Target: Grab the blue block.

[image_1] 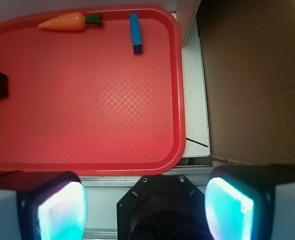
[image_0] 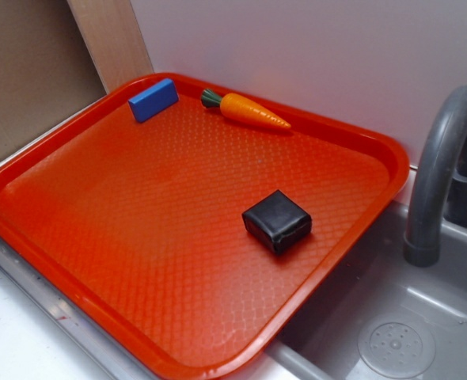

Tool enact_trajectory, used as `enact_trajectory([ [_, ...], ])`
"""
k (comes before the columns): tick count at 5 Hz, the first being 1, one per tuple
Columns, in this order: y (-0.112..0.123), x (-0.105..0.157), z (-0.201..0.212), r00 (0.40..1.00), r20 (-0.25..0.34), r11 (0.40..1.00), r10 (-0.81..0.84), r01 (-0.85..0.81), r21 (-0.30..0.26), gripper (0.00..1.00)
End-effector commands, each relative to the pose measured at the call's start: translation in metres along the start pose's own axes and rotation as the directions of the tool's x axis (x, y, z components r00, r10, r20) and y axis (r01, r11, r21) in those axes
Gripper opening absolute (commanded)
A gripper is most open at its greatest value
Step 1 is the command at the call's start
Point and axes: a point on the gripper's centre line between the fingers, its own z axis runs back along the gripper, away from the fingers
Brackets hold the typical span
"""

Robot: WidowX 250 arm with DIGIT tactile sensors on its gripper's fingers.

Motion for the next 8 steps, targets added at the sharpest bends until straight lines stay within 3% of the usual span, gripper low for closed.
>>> enact_trajectory([
  [1, 0.000, 0.000, 0.000, 1.000, 0.000, 1.000, 0.000, 0.000, 0.000, 1.00],
  [2, -0.006, 0.026, -0.020, 0.999, 0.027, 0.999, 0.047, -0.047, -0.017, 1.00],
  [3, -0.011, 0.054, -0.040, 0.993, 0.098, 0.998, 0.058, -0.054, -0.039, 1.00],
  [4, -0.018, 0.076, -0.057, 0.985, 0.151, 0.996, 0.081, -0.084, 0.015, 1.00],
  [5, -0.023, 0.107, -0.090, 0.977, 0.190, 0.995, 0.097, -0.095, -0.019, 1.00],
  [6, -0.020, 0.134, -0.123, 0.978, 0.190, 0.995, 0.091, -0.095, 0.009, 1.00],
  [8, -0.018, 0.159, -0.163, 0.978, 0.193, 0.997, 0.080, -0.078, -0.018, 1.00],
])
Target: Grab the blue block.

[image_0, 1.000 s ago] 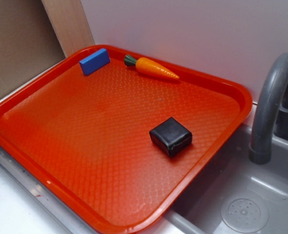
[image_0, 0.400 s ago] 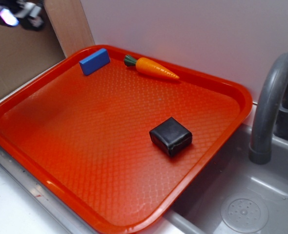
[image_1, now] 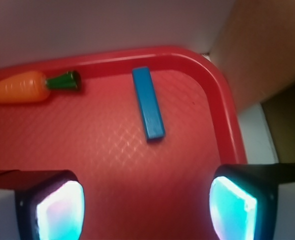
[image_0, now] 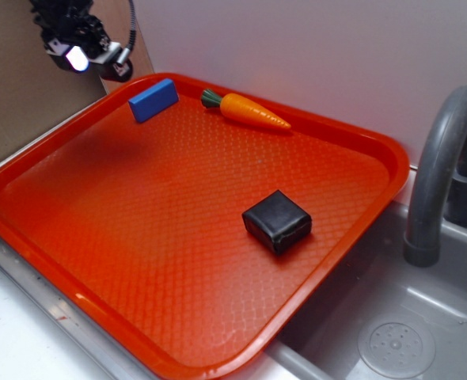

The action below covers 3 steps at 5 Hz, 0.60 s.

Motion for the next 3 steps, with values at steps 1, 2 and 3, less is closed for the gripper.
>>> enact_trajectory([
  [1, -0.005, 0.024, -0.031, 0.999, 0.035, 1.000, -0.027, 0.027, -0.002, 1.00],
  [2, -0.011, 0.031, -0.045, 0.999, 0.031, 1.000, -0.027, 0.027, 0.007, 1.00],
  [3, -0.011, 0.034, -0.051, 0.999, 0.025, 0.999, -0.031, 0.031, 0.019, 1.00],
])
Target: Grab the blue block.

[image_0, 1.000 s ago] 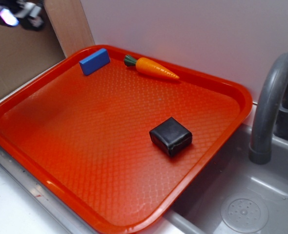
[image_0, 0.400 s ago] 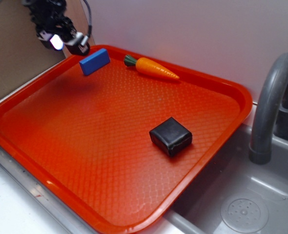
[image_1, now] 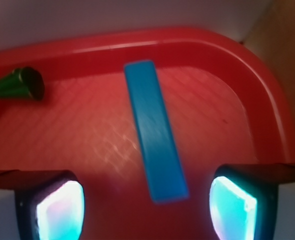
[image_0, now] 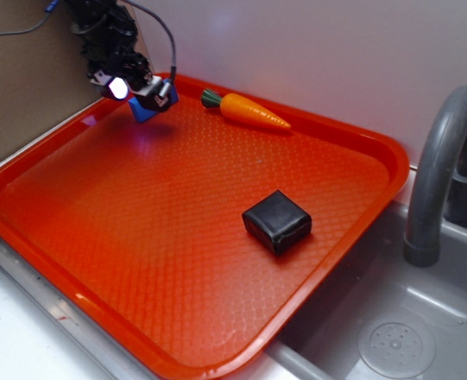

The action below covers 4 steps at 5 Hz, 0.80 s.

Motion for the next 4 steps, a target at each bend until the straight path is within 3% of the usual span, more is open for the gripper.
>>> enact_trajectory([
  [1, -0.0038, 0.0157, -0.0023, 1.000, 0.021, 1.000, -0.003, 0.003, 0.016, 1.00],
  [2, -0.0042, 0.0123, -0.0065, 1.000, 0.010, 1.000, -0.017, 0.017, 0.025, 0.00],
  [4, 0.0008, 0.0154, -0.0038, 1.000, 0.005, 0.999, -0.008, 0.008, 0.046, 0.00],
])
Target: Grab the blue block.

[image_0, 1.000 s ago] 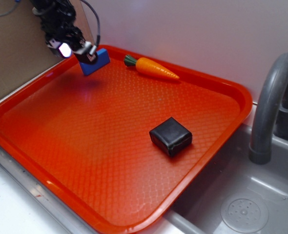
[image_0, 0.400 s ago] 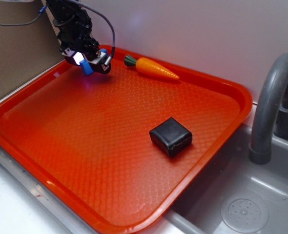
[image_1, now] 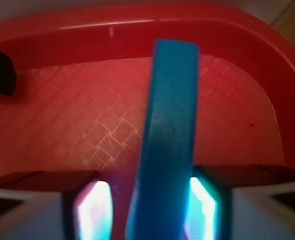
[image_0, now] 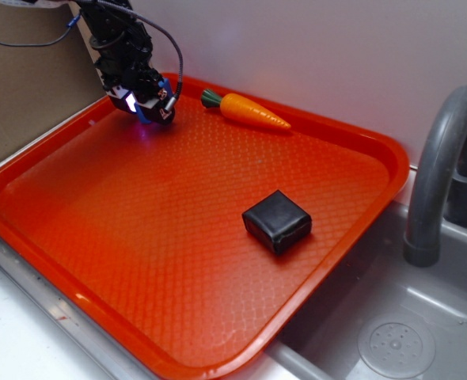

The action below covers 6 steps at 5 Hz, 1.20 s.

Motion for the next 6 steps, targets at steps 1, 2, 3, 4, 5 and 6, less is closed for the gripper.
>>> enact_trajectory([
  [1, -0.001, 0.014, 0.030, 1.000, -0.001, 0.997, -0.025, 0.025, 0.080, 0.00],
  [2, -0.012, 0.003, 0.066, 0.998, -0.056, 0.996, -0.033, 0.038, 0.085, 0.00],
  [3, -0.017, -0.019, 0.111, 0.996, -0.087, 0.998, -0.034, 0.038, 0.053, 0.00],
  [4, -0.021, -0.043, 0.144, 0.998, -0.059, 0.999, -0.029, 0.031, 0.027, 0.00],
  [5, -0.016, -0.067, 0.184, 0.996, -0.065, 0.998, -0.059, 0.057, -0.033, 0.00],
  [6, -0.010, -0.092, 0.211, 0.996, -0.021, 0.996, -0.084, 0.084, -0.031, 0.00],
])
